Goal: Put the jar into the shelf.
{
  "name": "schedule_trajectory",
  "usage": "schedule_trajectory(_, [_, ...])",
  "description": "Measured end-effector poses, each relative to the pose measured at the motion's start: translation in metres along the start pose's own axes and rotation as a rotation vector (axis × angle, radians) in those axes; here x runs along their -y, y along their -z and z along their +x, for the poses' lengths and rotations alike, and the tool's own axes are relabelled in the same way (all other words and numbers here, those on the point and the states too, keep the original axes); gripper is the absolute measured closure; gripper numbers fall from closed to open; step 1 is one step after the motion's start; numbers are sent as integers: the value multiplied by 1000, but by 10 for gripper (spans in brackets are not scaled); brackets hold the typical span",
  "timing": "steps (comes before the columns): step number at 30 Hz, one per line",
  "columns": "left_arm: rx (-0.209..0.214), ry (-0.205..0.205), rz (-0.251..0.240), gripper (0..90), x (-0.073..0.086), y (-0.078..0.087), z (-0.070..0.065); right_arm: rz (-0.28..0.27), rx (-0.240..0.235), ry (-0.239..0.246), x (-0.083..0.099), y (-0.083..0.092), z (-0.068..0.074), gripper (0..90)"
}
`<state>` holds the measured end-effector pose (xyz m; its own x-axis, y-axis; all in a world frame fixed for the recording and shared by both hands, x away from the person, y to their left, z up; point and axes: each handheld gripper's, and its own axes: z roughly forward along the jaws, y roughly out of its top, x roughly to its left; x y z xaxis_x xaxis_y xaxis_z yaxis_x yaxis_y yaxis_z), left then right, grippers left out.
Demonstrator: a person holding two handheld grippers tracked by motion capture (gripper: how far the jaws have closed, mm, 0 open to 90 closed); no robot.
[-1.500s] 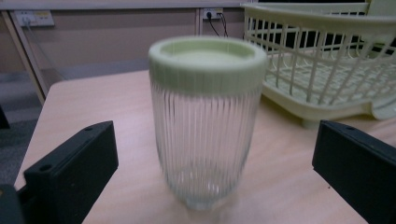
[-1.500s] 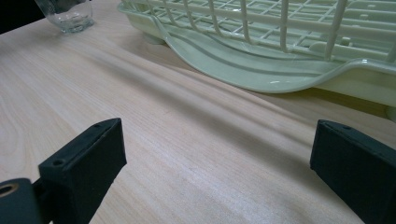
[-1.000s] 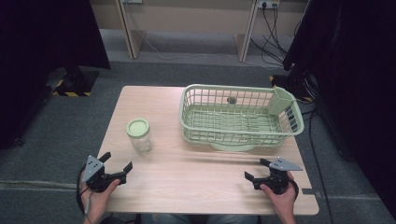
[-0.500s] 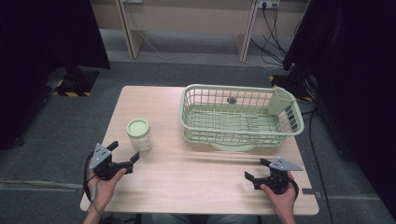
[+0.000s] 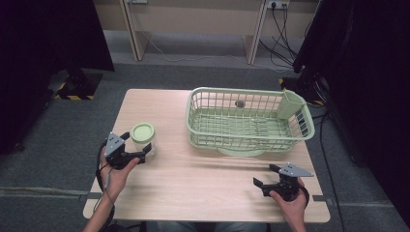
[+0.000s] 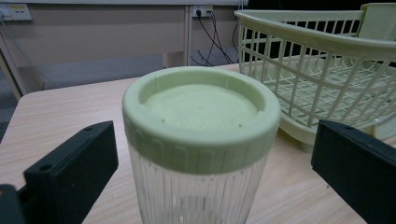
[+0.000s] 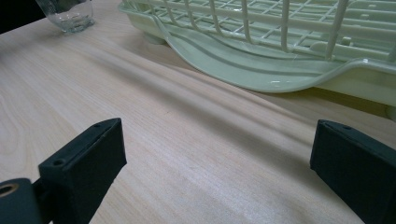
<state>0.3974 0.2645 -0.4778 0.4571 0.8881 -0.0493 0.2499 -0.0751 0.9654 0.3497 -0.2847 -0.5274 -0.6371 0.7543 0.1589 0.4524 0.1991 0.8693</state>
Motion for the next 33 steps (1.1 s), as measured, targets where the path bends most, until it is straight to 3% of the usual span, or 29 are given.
schedule_trajectory(9, [-11, -15, 13, 36, -9, -19, 4, 1, -2, -2, 0, 0, 0, 38])
schedule_trajectory(14, [-16, -29, 29, 105, -10, -25, 4, 0, -2, -2, 0, 0, 0, 38])
schedule_trajectory(26, [-23, -26, 53, 112, -14, -23, 2, 2, -3, -4, 0, 0, -1, 38])
schedule_trajectory(33, [4, -28, 24, 112, -30, -16, -5, 3, -4, -5, 0, 0, -1, 38])
